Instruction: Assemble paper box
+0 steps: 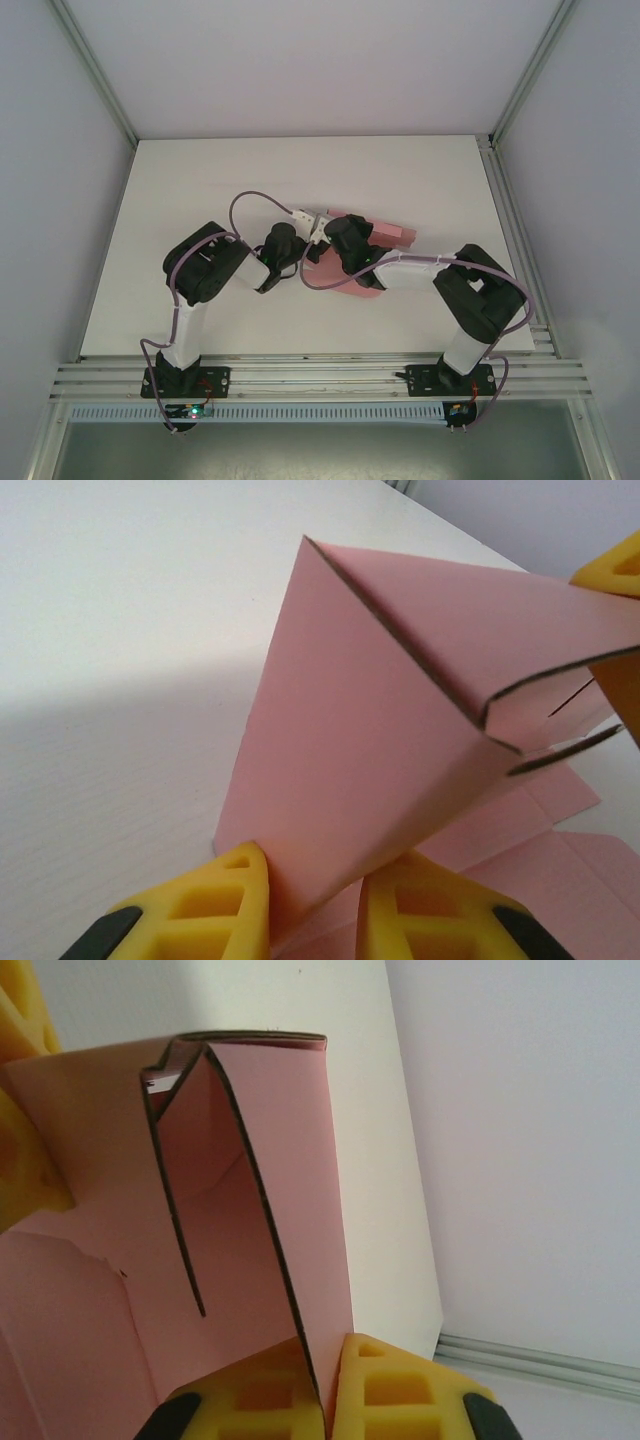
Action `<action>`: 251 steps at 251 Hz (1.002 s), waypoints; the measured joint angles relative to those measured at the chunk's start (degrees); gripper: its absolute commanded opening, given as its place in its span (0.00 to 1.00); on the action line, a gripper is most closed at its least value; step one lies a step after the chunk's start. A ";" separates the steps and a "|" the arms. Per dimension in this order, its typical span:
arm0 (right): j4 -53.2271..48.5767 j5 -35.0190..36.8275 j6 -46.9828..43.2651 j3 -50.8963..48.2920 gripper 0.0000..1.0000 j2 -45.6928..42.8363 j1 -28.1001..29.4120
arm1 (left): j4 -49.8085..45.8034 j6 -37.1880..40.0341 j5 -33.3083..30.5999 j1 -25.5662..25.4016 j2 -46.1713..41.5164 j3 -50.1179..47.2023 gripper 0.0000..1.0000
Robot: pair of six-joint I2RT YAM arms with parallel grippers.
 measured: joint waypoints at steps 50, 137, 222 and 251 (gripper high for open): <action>-2.75 -1.60 3.02 0.26 0.29 -0.87 -0.42 | 0.15 -0.11 -0.63 -0.31 0.00 -0.02 0.00; -13.79 -13.97 9.42 2.51 0.42 -7.02 -5.81 | 1.27 0.37 2.62 -0.33 -0.24 0.00 0.00; -17.44 -22.40 10.05 2.49 0.39 -10.14 -8.09 | 1.25 0.52 2.36 -0.33 -0.55 1.66 0.00; -17.55 -21.66 9.05 2.51 0.40 -8.33 -9.35 | -1.51 1.03 2.36 -0.33 -1.22 3.34 0.00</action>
